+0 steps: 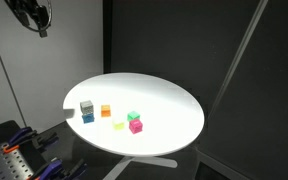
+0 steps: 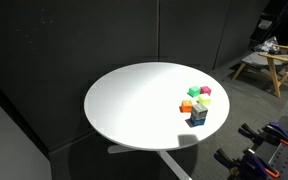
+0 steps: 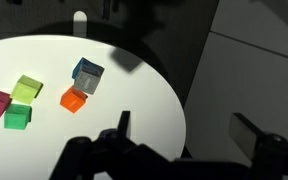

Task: Put the grey toy block on top of the three aligned toy blocks

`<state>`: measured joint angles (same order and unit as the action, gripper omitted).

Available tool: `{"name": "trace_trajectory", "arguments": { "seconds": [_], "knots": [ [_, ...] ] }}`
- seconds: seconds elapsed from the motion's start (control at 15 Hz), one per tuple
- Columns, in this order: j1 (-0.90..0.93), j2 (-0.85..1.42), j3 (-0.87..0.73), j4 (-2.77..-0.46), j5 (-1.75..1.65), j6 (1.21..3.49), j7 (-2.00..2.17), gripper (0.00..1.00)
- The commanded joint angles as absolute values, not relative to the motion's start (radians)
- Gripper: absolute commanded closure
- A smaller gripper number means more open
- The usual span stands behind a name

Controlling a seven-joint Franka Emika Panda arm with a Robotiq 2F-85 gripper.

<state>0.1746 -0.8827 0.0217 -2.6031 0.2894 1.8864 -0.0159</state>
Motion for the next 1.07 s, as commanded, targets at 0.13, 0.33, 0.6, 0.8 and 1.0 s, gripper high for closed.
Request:
{"name": "trace_trajectory", "arguments": {
  "seconds": [0.13,0.33,0.6,0.8,1.0],
  "knots": [
    [0.168,-0.693,0.012,-2.503,0.283,1.938,-0.099,0.00],
    [0.164,-0.586,0.010,-2.460,0.265,1.958,-0.142,0.00],
    [0.149,-0.445,0.010,-2.406,0.234,1.993,-0.188,0.00],
    [0.143,-0.347,0.006,-2.377,0.218,2.030,-0.243,0.00],
    [0.142,-0.257,0.005,-2.357,0.197,2.049,-0.320,0.00]
  ]
}}
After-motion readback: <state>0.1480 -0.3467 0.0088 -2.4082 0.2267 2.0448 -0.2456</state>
